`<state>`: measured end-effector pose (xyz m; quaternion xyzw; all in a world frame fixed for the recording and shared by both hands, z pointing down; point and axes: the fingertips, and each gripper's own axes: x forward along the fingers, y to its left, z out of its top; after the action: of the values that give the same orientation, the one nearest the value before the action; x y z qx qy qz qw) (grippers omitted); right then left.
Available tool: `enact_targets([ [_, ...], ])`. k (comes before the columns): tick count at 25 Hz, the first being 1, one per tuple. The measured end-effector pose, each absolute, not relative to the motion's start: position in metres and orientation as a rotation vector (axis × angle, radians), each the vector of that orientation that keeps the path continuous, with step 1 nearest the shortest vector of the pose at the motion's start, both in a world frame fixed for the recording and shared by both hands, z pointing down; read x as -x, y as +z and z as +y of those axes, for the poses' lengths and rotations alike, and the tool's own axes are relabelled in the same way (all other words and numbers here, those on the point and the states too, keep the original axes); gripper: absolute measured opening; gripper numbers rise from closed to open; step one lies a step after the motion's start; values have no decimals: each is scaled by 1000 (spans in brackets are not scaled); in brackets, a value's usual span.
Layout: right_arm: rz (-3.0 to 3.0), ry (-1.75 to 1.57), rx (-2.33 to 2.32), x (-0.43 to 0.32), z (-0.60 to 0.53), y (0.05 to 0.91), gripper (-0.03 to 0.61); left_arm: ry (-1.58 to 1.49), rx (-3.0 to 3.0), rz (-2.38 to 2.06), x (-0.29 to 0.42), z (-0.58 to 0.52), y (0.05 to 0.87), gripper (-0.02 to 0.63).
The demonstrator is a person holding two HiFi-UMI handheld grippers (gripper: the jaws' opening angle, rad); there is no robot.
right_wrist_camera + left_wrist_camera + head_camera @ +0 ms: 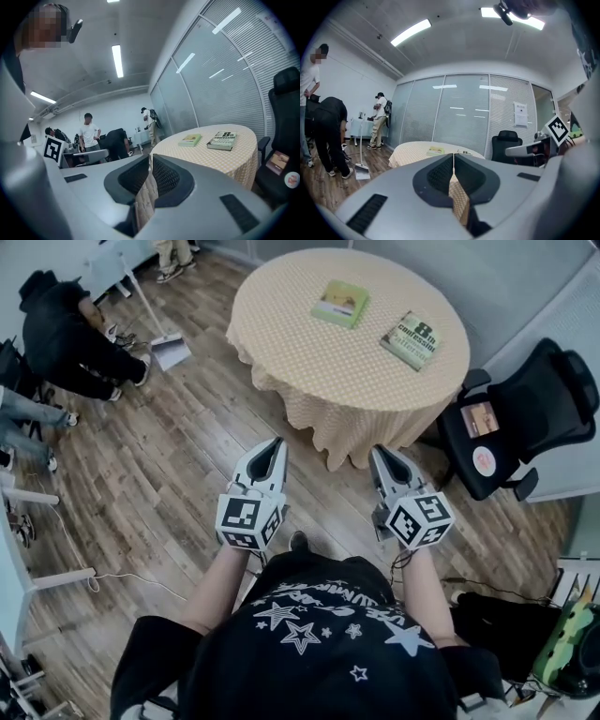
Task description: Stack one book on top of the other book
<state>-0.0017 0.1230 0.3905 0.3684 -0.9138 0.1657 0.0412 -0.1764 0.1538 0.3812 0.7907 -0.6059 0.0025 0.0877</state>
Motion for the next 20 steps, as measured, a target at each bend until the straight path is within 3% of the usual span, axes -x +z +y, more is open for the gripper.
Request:
enact_targets([
  [20,-2847,546,-1030,32,52,397,40,48,-2306,-1940,207,107,372,15],
])
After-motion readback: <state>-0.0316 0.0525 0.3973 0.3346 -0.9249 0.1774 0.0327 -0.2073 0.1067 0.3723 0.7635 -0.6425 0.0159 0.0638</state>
